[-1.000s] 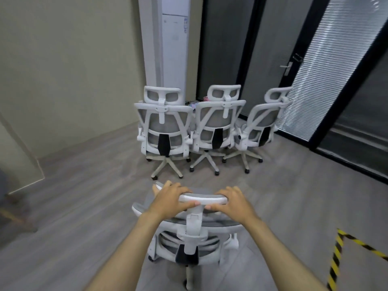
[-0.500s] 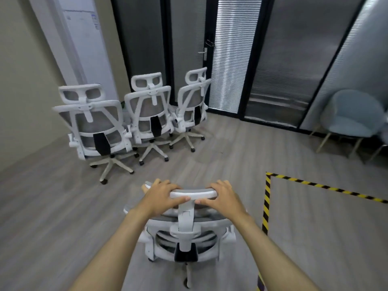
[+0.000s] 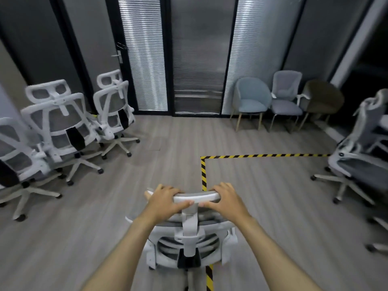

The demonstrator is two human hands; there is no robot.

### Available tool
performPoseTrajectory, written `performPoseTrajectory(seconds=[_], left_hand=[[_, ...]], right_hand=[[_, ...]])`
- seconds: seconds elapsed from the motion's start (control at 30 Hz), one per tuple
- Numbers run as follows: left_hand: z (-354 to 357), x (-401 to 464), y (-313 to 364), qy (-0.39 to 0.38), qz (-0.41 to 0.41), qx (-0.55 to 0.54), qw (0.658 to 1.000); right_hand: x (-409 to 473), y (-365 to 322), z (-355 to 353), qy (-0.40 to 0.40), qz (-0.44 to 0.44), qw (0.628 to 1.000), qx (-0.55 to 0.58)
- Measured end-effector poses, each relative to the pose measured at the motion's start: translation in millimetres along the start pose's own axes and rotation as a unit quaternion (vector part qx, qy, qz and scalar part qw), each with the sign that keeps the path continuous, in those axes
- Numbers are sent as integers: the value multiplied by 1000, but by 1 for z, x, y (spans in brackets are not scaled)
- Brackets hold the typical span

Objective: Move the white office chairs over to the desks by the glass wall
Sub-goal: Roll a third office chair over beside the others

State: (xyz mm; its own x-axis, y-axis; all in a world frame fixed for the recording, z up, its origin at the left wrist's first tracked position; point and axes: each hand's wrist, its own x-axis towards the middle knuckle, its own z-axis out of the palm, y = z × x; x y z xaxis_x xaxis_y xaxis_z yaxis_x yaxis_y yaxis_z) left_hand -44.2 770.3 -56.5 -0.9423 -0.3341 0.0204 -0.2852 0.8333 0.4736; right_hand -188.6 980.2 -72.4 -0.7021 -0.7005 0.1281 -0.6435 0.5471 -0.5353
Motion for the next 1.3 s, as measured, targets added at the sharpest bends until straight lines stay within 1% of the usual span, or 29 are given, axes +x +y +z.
performPoseTrajectory(seconds=[0.13,0.3,0.47,0.63,0.73,0.83,0.93,1.1,1.3], left_hand=[[38,20,66,-47,57,12,997],[76,48,157,-118,133,26,984],[123,82,242,-162,215,36,962],[179,109,331,-165,309,36,936],[208,116,386,-156,375,41,913],[241,123,438,-154,418,41,894],[276,131,490,-160,450,32,878],[321,138,578,-197,499,40,843],[378,142,683,-192,561,39,804]], right_hand=[[-50,55,-46,32,53,998,5],[-104,121,-96,80,119,990,-4],[-154,179,-139,154,204,966,-42],[-201,239,-180,234,280,930,-54],[-234,272,-202,269,305,911,-65],[-267,301,-225,304,330,890,-81],[-295,329,-252,320,366,870,-83],[-345,374,-293,342,426,833,-85],[-400,424,-345,376,483,787,-82]])
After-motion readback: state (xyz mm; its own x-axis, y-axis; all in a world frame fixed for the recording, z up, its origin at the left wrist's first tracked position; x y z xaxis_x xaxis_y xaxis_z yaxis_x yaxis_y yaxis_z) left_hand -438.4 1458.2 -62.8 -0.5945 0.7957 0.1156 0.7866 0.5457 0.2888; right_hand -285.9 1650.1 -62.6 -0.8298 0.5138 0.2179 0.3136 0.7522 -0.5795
